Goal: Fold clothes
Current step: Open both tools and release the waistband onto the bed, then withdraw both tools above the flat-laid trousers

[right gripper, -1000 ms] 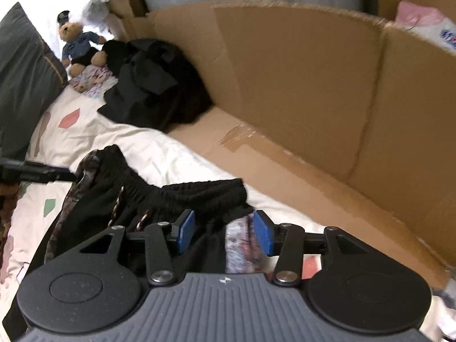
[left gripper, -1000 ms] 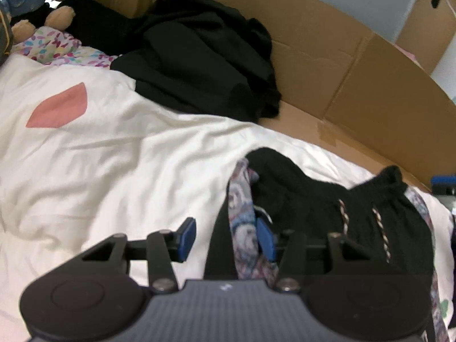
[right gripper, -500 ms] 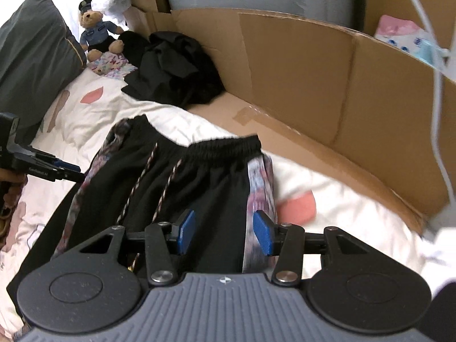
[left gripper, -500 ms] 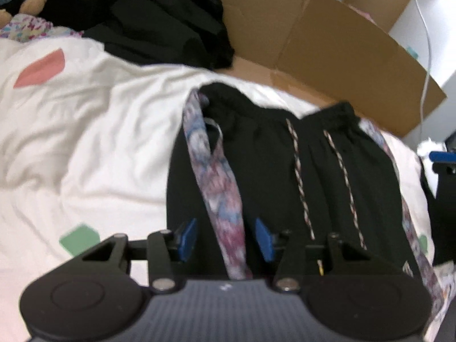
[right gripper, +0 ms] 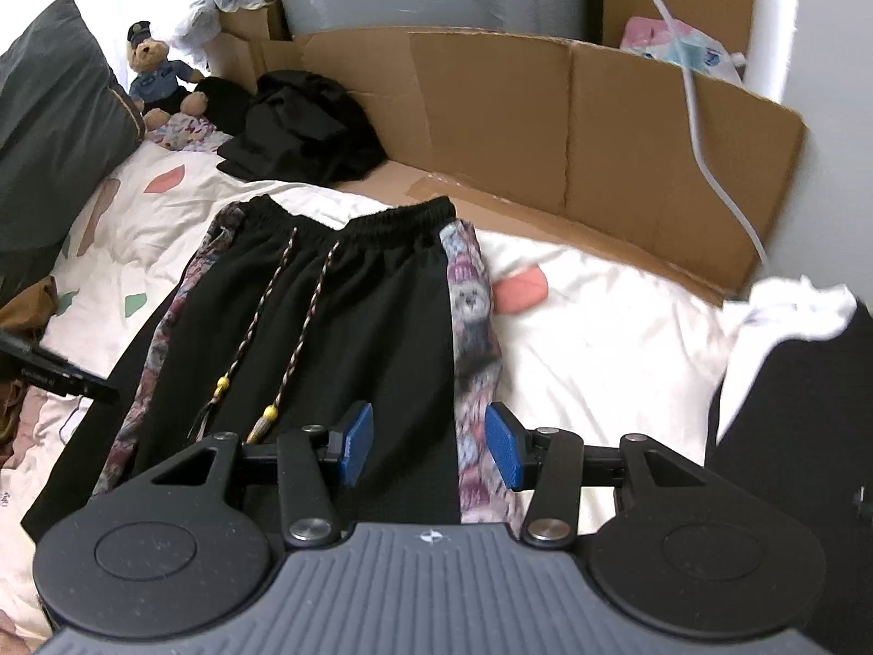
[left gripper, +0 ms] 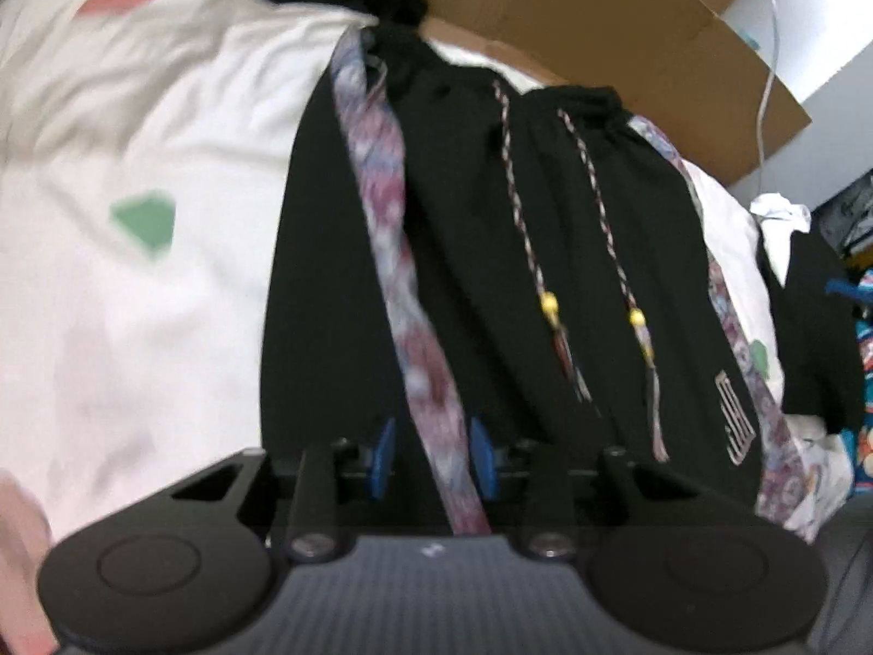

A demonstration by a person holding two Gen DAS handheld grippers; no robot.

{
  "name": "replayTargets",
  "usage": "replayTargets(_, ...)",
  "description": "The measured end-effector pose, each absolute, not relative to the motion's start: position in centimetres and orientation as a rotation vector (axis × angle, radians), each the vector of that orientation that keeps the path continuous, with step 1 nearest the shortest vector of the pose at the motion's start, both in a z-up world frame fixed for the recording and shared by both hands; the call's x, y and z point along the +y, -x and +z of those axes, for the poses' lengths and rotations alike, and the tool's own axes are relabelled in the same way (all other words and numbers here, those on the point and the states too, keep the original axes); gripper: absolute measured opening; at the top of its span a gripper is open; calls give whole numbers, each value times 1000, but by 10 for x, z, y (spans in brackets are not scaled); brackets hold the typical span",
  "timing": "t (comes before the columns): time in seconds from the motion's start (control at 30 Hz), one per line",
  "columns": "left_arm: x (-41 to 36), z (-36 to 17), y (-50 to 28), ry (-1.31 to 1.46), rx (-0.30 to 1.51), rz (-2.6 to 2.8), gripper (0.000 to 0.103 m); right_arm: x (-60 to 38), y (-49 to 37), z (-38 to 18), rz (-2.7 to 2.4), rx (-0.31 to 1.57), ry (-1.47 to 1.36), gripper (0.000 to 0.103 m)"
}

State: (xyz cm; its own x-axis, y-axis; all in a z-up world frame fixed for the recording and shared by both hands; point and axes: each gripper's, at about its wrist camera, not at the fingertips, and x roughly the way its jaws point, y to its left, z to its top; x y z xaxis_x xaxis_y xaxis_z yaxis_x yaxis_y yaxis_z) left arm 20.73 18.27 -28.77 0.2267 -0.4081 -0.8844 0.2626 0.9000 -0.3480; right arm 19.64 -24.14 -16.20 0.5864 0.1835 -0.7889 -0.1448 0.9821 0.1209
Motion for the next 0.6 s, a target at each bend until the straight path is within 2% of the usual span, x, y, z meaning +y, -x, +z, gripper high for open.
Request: replayTargets(0.6, 158, -269, -114, 22, 1226, -519, 27, -225, -104, -161, 159, 937, -66, 50)
